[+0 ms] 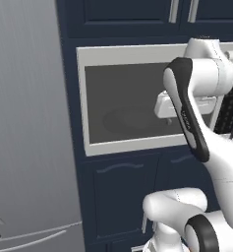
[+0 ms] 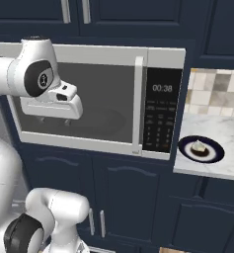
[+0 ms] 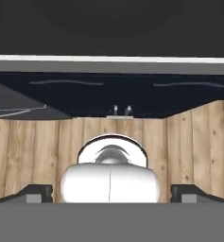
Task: Pick the garlic from the counter and place it in the microwave. Then turn on the microwave.
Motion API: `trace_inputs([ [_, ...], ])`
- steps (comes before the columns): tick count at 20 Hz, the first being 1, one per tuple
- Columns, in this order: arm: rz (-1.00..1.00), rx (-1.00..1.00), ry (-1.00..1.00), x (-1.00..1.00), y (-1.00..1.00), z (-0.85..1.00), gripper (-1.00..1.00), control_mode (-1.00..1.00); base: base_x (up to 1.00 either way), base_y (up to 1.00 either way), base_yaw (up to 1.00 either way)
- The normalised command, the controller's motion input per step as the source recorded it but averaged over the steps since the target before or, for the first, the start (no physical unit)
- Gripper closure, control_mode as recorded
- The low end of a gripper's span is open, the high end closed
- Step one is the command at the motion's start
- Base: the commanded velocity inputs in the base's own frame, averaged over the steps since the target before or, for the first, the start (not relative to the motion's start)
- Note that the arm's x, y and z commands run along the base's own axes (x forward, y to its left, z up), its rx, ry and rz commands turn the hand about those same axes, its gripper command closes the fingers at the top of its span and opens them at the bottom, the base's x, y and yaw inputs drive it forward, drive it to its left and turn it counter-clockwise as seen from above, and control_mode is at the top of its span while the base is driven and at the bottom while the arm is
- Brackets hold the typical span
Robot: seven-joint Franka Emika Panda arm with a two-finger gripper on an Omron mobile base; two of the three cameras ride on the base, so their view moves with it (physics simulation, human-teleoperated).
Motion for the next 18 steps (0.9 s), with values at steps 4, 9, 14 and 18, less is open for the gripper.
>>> trace_inputs([
  [4, 0.0, 0.0, 0.0, 0.0, 0.0, 0.0, -1.0, 1.0, -0.34, -0.51, -0.02],
  [9, 0.0, 0.0, 0.0, 0.0, 0.0, 0.0, -1.0, 1.0, -0.05, -0.77, 0.0],
  [14, 0.0, 0.0, 0.0, 0.0, 0.0, 0.0, -1.0, 1.0, 0.0, -0.47, 0.0],
  [18, 0.0, 0.0, 0.0, 0.0, 0.0, 0.0, -1.0, 1.0, 0.04, -0.46, 0.05],
])
